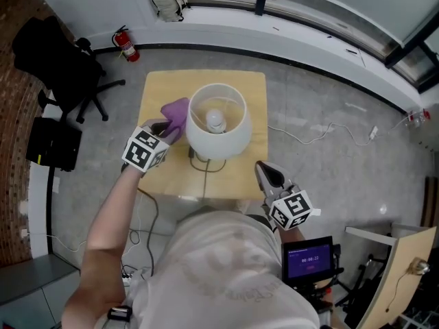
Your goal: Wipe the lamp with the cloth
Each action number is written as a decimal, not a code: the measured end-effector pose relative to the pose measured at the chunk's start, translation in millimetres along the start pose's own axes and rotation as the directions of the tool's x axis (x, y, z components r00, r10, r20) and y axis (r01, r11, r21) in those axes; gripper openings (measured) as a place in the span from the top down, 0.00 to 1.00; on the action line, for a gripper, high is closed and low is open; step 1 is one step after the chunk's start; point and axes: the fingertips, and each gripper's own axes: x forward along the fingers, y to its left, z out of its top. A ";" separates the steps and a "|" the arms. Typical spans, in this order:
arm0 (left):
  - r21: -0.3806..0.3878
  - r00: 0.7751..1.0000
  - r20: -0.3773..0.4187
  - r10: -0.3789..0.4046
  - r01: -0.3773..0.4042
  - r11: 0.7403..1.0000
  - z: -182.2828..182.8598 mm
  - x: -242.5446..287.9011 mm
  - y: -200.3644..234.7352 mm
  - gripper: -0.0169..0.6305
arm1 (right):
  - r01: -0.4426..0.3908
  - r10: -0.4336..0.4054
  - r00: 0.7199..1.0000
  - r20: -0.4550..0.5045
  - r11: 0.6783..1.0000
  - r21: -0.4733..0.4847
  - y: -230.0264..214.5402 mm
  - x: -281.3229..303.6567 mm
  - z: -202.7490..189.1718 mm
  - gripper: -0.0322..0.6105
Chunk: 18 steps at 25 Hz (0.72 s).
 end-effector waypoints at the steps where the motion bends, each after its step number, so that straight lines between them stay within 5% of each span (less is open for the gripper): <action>1: -0.041 0.999 0.029 0.013 -0.012 0.999 5.8 -6.5 -2.0 0.87 | -0.003 0.003 1.000 0.001 1.000 -0.001 1.6 0.7 0.2 0.93; 5: -0.124 0.984 0.166 0.059 -0.039 0.992 42.4 -38.7 -7.2 0.87 | -0.007 0.007 1.000 0.001 1.000 -0.005 6.3 1.4 0.5 0.93; 9: -0.081 0.941 0.327 0.091 -0.069 0.994 93.5 -81.8 -15.8 0.87 | -0.014 0.014 1.000 0.000 1.000 -0.005 10.3 1.7 -0.8 0.93; 13: 0.143 0.906 0.420 0.049 -0.119 0.983 149.9 -118.5 -41.8 0.87 | -0.021 0.021 1.000 0.006 1.000 -0.001 7.6 1.3 -1.3 0.93; 18: 0.443 0.942 0.327 -0.080 -0.077 0.893 195.6 -112.5 -84.8 0.87 | -0.032 0.032 0.999 0.022 0.999 0.010 0.7 2.3 0.2 0.93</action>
